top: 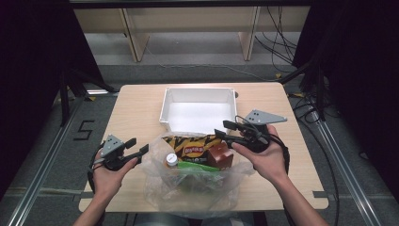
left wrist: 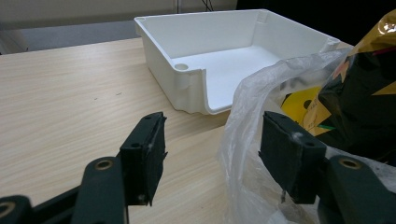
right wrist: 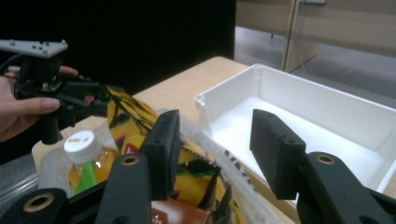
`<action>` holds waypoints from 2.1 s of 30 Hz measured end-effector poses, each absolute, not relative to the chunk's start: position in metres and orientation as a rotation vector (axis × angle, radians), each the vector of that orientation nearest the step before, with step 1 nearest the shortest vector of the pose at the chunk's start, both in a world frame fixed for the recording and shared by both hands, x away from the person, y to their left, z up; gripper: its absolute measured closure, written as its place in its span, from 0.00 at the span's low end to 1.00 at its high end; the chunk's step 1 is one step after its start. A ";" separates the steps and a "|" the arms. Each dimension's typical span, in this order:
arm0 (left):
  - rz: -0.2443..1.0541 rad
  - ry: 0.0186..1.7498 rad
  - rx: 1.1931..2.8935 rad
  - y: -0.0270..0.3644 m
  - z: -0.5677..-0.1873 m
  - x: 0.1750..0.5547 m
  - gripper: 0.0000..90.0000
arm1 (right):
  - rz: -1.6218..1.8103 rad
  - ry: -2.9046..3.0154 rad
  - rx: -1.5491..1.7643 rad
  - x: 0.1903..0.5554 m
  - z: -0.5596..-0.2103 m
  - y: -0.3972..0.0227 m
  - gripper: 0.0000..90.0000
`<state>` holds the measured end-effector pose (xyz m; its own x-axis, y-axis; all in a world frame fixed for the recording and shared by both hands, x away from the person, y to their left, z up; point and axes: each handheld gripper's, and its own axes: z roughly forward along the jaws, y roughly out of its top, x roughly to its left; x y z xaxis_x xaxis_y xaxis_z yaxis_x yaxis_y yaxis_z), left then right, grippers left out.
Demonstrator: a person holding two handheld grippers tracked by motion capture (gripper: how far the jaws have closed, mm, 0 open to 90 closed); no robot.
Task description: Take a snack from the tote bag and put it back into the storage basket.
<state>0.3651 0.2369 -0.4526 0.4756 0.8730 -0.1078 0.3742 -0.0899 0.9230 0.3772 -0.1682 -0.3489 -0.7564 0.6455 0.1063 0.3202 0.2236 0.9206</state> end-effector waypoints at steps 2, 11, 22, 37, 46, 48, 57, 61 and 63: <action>0.593 1.082 1.682 0.237 -0.453 0.364 0.45 | 1.525 2.221 0.898 0.379 -0.352 -0.166 0.58; 0.600 1.103 1.677 0.243 -0.455 0.362 0.44 | 1.501 2.327 0.913 0.386 -0.359 -0.158 0.58; 0.600 1.100 1.679 0.240 -0.456 0.362 0.44 | 1.482 2.378 0.951 0.400 -0.365 -0.159 0.67; 0.599 1.094 1.684 0.241 -0.455 0.363 0.44 | 1.447 2.425 0.954 0.405 -0.363 -0.151 0.70; 0.598 1.093 1.679 0.240 -0.456 0.363 0.44 | 1.457 2.412 0.907 0.410 -0.364 -0.146 0.65; 0.598 1.094 1.681 0.241 -0.456 0.363 0.44 | 1.460 2.415 0.895 0.410 -0.364 -0.146 0.73; 0.596 1.089 1.682 0.241 -0.456 0.363 0.45 | 1.461 2.415 0.836 0.408 -0.364 -0.146 0.98; 0.591 1.094 1.682 0.240 -0.456 0.363 0.45 | 1.439 2.425 0.779 0.406 -0.363 -0.145 1.00; 0.593 1.094 1.684 0.240 -0.456 0.363 0.45 | 1.430 2.431 0.795 0.404 -0.362 -0.145 1.00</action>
<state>0.3632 0.2402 -0.4564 0.4704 0.8754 -0.1110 0.3846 -0.0902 0.9186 0.4039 -0.1451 -0.3621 -0.8322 0.5474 0.0884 0.3433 0.3833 0.8575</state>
